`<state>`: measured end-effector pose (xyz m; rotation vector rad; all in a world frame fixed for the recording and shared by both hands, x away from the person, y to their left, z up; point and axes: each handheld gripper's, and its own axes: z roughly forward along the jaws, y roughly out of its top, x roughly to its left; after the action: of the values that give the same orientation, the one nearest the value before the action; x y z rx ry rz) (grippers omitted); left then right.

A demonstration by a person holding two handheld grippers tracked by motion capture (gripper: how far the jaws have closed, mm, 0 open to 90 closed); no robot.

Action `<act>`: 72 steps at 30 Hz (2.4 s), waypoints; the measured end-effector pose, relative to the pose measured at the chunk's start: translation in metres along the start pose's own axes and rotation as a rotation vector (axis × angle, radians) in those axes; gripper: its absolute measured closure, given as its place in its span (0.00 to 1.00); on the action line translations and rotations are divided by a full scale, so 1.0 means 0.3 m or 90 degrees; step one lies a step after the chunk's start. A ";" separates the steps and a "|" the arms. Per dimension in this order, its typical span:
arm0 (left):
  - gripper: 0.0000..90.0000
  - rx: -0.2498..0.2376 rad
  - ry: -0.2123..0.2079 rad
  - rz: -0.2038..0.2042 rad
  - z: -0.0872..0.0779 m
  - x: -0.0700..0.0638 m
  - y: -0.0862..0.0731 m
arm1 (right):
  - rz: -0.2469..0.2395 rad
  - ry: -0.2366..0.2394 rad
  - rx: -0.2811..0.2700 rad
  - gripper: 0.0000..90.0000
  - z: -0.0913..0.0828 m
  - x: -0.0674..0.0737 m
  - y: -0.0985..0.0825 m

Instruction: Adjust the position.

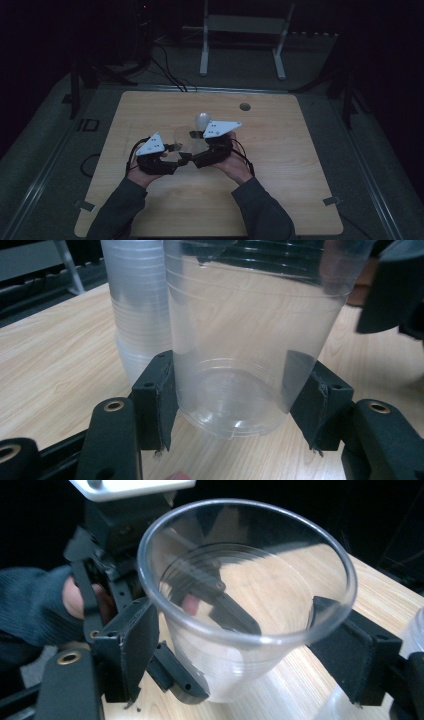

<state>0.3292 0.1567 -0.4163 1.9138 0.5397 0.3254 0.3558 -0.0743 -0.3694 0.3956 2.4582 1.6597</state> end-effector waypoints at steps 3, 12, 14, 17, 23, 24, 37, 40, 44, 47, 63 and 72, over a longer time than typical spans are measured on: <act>0.46 -0.007 -0.007 -0.005 0.003 -0.001 -0.001 | 0.015 0.025 -0.027 0.23 -0.004 -0.004 -0.003; 0.46 -0.028 -0.035 -0.023 0.012 -0.003 -0.004 | 0.044 0.045 -0.080 0.24 -0.010 -0.018 -0.012; 0.46 -0.037 -0.049 -0.028 0.017 -0.004 -0.005 | 0.050 0.055 -0.100 0.25 -0.015 -0.023 -0.014; 0.46 -0.045 -0.059 -0.033 0.022 -0.006 -0.006 | 0.051 0.061 -0.113 0.26 -0.018 -0.024 -0.013; 0.46 -0.062 -0.080 -0.045 0.028 -0.005 -0.011 | 0.049 0.066 -0.126 0.27 -0.020 -0.023 -0.011; 0.46 -0.064 -0.084 -0.047 0.029 -0.005 -0.011 | 0.049 0.066 -0.127 0.28 -0.020 -0.023 -0.011; 0.46 -0.067 -0.093 -0.048 0.030 -0.003 -0.014 | 0.038 0.063 -0.129 0.29 -0.022 -0.019 -0.009; 0.46 -0.066 -0.093 -0.047 0.029 -0.003 -0.014 | 0.036 0.061 -0.128 0.29 -0.022 -0.018 -0.009; 0.44 -0.060 -0.095 -0.044 0.030 -0.004 -0.013 | 0.030 0.062 -0.127 0.30 -0.022 -0.016 -0.009; 0.39 -0.058 -0.089 -0.046 0.032 -0.006 -0.012 | 0.030 0.059 -0.128 0.31 -0.023 -0.016 -0.012; 0.31 -0.073 -0.068 -0.052 -0.003 0.014 -0.012 | 0.034 0.046 -0.128 0.31 -0.040 -0.029 -0.016; 0.31 -0.072 -0.055 -0.055 -0.018 0.026 -0.016 | 0.022 0.025 -0.122 0.31 -0.058 -0.028 -0.015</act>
<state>0.3324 0.1665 -0.4187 1.7819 0.5330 0.2114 0.3587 -0.0938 -0.3673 0.3850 2.3022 1.9134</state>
